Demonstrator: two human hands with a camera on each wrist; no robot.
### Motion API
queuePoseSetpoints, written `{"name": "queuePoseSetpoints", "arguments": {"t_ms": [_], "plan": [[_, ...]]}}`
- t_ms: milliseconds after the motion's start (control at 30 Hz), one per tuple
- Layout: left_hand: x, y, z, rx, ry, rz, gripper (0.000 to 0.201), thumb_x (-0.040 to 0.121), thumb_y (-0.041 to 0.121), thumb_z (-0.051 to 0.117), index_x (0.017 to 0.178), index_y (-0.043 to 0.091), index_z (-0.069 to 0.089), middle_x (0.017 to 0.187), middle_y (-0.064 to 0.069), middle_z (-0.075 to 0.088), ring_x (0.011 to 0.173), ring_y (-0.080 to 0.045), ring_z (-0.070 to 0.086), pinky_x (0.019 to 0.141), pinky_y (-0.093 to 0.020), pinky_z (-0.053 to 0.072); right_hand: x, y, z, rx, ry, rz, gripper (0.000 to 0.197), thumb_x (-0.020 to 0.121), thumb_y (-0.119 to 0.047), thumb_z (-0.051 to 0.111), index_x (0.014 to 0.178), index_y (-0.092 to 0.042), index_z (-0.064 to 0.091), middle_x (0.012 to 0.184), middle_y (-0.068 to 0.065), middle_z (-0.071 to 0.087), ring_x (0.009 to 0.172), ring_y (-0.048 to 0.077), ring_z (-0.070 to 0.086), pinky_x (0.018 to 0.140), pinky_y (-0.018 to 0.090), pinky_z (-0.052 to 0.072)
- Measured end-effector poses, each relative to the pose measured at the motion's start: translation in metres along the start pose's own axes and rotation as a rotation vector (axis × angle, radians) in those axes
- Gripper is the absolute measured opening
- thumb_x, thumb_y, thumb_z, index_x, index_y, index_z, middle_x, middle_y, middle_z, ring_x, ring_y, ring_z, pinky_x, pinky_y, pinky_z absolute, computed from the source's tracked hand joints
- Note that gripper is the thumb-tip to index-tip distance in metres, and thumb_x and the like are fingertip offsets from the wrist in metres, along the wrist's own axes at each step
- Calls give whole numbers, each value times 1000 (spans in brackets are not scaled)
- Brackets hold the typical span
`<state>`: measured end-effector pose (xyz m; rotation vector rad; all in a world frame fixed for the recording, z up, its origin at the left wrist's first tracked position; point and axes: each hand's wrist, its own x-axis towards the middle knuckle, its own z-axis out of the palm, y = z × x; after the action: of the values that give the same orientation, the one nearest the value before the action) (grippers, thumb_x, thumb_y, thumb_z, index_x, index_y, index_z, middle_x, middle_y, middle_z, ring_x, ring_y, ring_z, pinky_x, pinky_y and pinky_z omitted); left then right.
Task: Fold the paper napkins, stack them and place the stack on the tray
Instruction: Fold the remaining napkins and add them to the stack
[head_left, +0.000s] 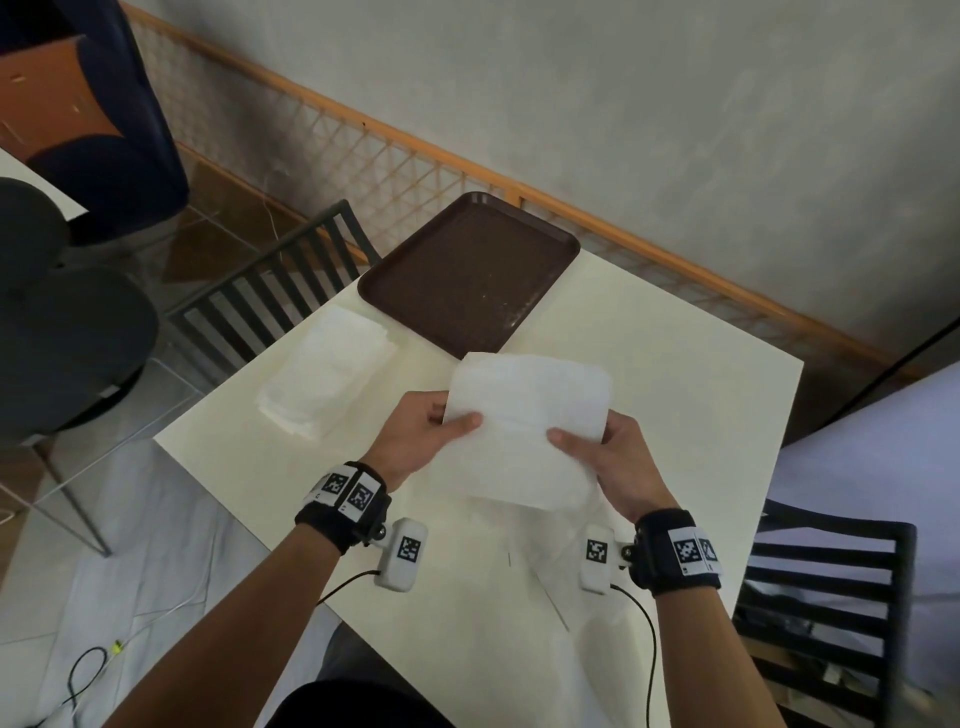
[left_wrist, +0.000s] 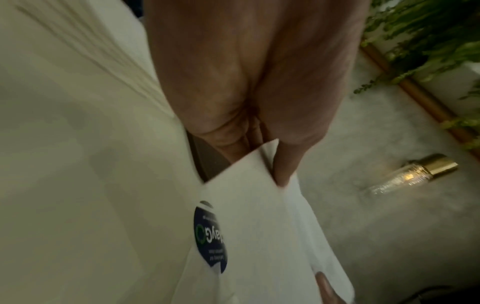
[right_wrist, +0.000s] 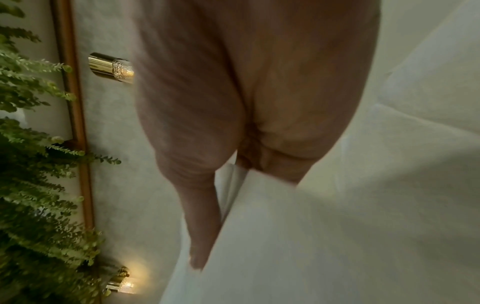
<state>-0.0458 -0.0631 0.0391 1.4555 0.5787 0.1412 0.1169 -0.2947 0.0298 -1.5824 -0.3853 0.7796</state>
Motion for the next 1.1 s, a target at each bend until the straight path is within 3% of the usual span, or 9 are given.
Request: {"name": "queuePoseSetpoints", "arguments": {"t_ms": [200,333,433,500,567,667,800,933,1100], "plan": [[-3,15,-17,11,2,167,26,102,10,69,127,6,75,117,-10,80,110,-30,77,95,-48,62,3,-4,-4,-67,29,-153,22,91,3,82,111,-8,85,113,12,83,113,32,78,95,52,62],[-1,18,-29,61,-55,239,18,101,-8,63,110,-5,78,107,-19,79,103,-31,76,90,-44,62,10,-5,6,32,53,-126,40,86,21,56,84,-12,79,94,10,76,88,28,68,72,38,55],[-3,22,-35,46,-83,234,22,105,-7,55,107,-6,77,109,-20,77,107,-31,75,92,-38,62,13,-9,15,164,60,-23,41,92,17,39,94,-6,72,98,8,73,86,28,64,65,30,47],[-3,20,-40,43,-78,197,26,106,-9,51,103,-7,77,111,-20,76,109,-34,73,97,-42,62,14,-16,22,294,26,91,28,104,-9,42,109,-5,69,105,10,75,89,32,63,69,37,45],[-2,15,-48,25,-41,143,34,104,-11,43,98,-7,77,113,-20,75,112,-37,70,99,-46,58,18,-22,30,292,1,187,28,107,-31,50,111,-11,69,105,11,74,82,31,61,66,36,45],[-7,10,-63,-75,37,88,39,103,-4,40,96,-5,78,116,-18,75,115,-38,68,98,-47,56,32,-20,48,40,-67,70,15,102,-15,73,105,-6,62,107,12,74,84,28,66,65,35,49],[-17,5,-88,136,280,143,13,100,14,71,98,14,84,104,7,81,101,-6,74,85,-17,54,67,-22,83,-213,-120,-83,11,93,-13,85,98,-12,74,93,17,71,78,28,60,71,37,45],[-18,-17,-132,236,515,150,9,92,21,83,97,27,84,103,19,80,99,-8,74,89,-24,57,120,-31,145,-417,-99,-217,11,90,-17,88,93,-24,81,94,-4,79,76,10,62,73,33,51],[-17,-35,-181,369,727,115,15,89,27,87,101,33,81,104,24,77,82,-9,68,77,-22,57,194,-52,234,-664,-118,-369,10,92,-21,87,96,-26,80,93,-13,78,90,8,74,89,25,58]]}}
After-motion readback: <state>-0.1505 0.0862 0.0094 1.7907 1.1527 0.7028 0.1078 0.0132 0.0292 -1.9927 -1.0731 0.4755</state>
